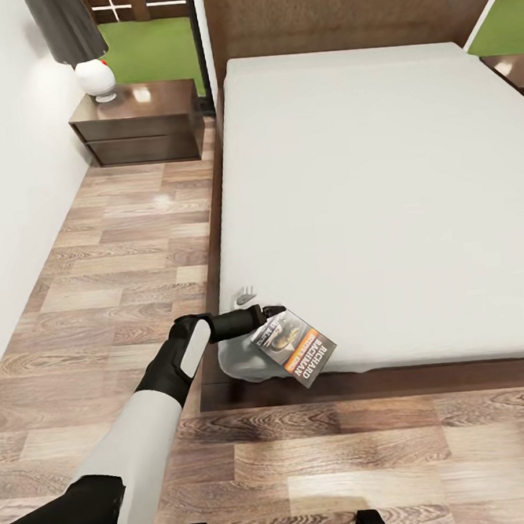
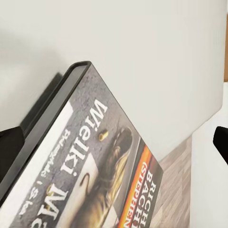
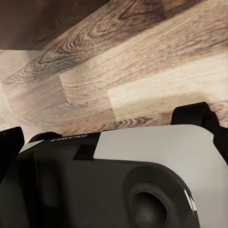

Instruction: In the bedroom, move the book from the bed onto either nightstand, and place the two sandals side by side next to the bed.

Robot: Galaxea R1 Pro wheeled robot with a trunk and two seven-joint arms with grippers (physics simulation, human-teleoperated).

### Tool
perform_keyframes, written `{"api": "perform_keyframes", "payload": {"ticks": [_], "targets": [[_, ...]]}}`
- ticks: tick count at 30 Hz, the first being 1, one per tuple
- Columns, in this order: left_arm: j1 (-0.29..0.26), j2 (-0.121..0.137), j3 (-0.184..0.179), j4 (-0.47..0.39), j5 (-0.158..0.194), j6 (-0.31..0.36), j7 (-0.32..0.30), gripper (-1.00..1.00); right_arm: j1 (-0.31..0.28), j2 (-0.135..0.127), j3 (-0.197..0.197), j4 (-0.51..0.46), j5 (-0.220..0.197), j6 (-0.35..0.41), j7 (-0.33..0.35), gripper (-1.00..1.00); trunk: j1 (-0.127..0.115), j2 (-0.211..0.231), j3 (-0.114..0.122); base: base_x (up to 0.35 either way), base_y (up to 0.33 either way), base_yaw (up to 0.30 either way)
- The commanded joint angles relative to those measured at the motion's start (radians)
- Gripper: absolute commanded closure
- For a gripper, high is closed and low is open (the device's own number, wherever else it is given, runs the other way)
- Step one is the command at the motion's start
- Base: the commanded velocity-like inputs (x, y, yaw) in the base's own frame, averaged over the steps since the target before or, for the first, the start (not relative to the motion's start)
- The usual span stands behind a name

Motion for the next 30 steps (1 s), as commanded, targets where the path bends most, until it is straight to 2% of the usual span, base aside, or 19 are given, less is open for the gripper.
{"api": "perform_keyframes", "payload": {"ticks": [1,6,30], "targets": [[0.000,0.000,0.001,-0.001,0.003,0.006,0.000,-1.00,-0.001,0.000,-0.007,0.001,0.010,-0.008,0.003,-1.00,0.000,0.000,0.000,0.000,0.000,0.000],[0.000,0.000,0.001,-0.001,0.003,0.006,0.000,-1.00,-0.001,0.000,-0.007,0.001,0.010,-0.008,0.003,-1.00,0.000,0.000,0.000,0.000,0.000,0.000],[0.000,0.000,0.002,-0.001,0.003,0.008,-0.002,-1.00,-0.001,0.000,-0.007,0.001,0.010,-0.008,0.004,-1.00,-0.092,0.168,0.075,0.000,0.000,0.000]]}}
